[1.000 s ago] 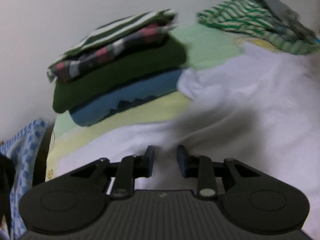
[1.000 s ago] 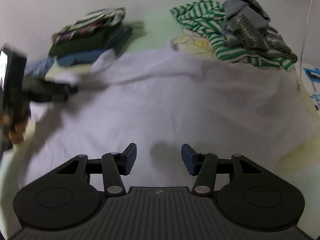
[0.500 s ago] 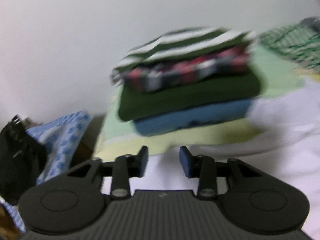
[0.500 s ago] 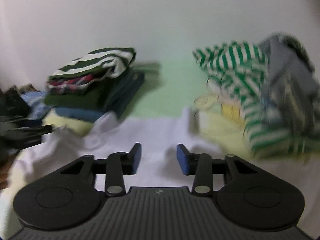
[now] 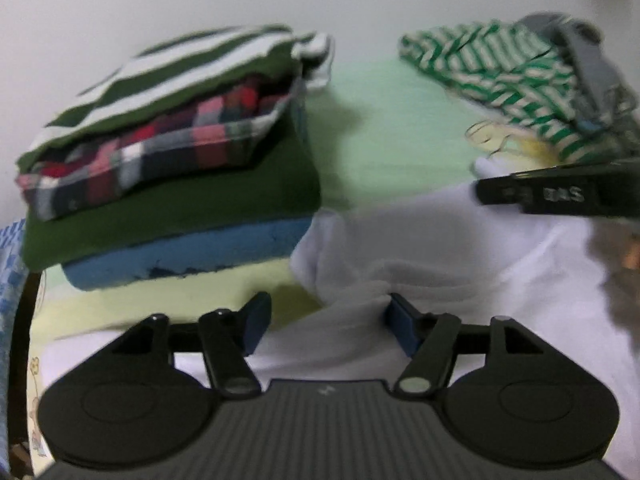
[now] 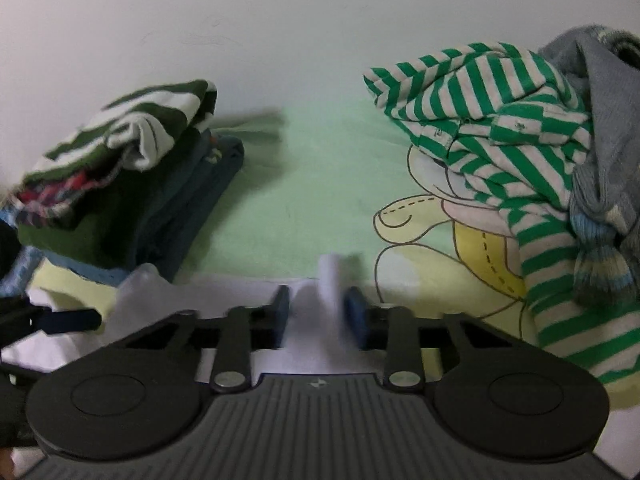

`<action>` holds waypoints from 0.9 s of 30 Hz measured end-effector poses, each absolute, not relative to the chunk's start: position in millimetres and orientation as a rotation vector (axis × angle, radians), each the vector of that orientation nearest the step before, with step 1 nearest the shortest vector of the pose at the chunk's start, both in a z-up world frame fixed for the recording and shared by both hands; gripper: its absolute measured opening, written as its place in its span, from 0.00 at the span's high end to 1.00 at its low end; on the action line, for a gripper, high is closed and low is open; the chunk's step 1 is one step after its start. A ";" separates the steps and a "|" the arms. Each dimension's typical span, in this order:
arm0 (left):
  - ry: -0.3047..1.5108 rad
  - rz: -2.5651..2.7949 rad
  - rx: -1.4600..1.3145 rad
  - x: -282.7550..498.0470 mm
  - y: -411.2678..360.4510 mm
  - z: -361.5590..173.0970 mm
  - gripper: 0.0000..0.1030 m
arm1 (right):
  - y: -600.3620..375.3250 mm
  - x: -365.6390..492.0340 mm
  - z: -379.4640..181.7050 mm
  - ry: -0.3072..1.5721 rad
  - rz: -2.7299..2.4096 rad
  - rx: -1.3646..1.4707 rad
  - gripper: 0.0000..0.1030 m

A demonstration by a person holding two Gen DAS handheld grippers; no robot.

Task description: Fold clothes

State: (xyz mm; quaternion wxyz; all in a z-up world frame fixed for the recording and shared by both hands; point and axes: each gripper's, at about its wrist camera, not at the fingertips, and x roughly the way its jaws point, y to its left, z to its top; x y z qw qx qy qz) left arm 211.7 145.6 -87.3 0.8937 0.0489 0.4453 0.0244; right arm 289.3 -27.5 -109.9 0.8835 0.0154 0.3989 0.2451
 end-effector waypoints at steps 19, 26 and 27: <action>0.762 -0.019 0.310 203.7 143.0 -75.0 0.35 | -60.9 285.9 -91.7 0.660 0.424 0.099 0.62; 0.716 -0.051 0.322 142.3 168.7 -66.0 0.35 | -94.9 225.9 -88.8 0.824 0.639 0.155 0.64; 0.737 -0.037 0.313 141.3 172.6 -71.1 0.37 | -97.3 224.0 -92.2 0.844 0.634 0.154 0.64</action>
